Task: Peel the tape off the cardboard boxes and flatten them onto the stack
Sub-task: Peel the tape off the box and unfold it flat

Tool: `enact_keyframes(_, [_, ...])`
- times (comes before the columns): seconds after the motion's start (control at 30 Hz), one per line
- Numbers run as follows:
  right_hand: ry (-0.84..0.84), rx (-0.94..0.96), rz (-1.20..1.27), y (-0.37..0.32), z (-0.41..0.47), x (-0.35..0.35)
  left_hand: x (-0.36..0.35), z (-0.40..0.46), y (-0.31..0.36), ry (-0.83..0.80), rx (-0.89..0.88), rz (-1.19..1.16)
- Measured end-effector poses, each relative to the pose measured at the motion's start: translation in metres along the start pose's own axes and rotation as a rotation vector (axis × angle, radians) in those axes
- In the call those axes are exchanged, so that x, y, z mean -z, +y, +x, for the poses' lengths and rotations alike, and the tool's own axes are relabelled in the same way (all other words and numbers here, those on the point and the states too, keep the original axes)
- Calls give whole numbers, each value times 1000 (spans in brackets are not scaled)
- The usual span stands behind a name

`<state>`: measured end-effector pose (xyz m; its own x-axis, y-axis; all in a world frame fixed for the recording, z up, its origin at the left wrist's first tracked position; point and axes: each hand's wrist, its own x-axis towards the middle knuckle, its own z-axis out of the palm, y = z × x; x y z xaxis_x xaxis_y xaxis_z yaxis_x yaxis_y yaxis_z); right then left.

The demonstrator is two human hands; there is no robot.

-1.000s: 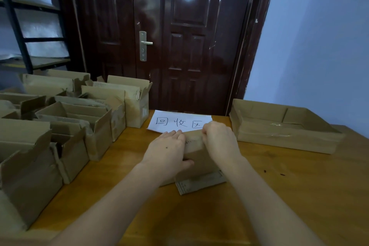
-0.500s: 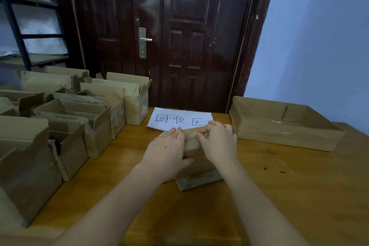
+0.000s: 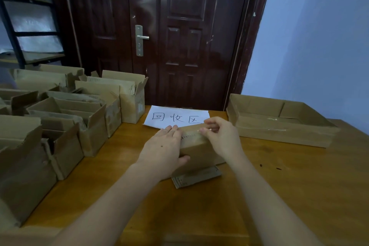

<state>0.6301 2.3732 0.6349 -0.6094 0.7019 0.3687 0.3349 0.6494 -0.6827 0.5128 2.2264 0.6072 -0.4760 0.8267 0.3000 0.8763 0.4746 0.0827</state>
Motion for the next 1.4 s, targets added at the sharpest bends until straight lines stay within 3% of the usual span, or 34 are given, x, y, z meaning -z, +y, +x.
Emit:
enact_keyframes(0.07, [-36,-61,-82,2,2,-4,0,0,0,-10,0,7])
enact_keyframes(0.23, [-13,-155,94,4,8,-10,1,1,1,-38,2,8])
enact_keyframes(0.4, [154,-16,-120,8,12,-2,4,1,0,-40,-4,16])
enact_keyframes(0.57, [-89,79,-287,8,7,2,13,0,8,-31,-3,63])
enact_keyframes(0.7, [77,-40,60,9,1,3,22,4,22,-44,-9,213])
enact_keyframes(0.83, [61,-237,253,14,0,0,18,22,37,-135,-11,267])
enact_keyframes(0.9, [22,-200,217,13,2,0,11,29,45,-158,-33,220])
enact_keyframes(1.03, [-14,-44,-201,5,4,0,-10,39,53,-107,-49,143])
enact_keyframes(1.17, [24,-102,9,14,4,4,-17,39,36,-80,-85,146])
enact_keyframes(1.27, [40,-37,-26,20,-2,-1,-17,40,29,-74,-107,151])
enact_keyframes(1.4, [-83,-88,260,27,-4,9,-16,40,28,-65,-115,150])
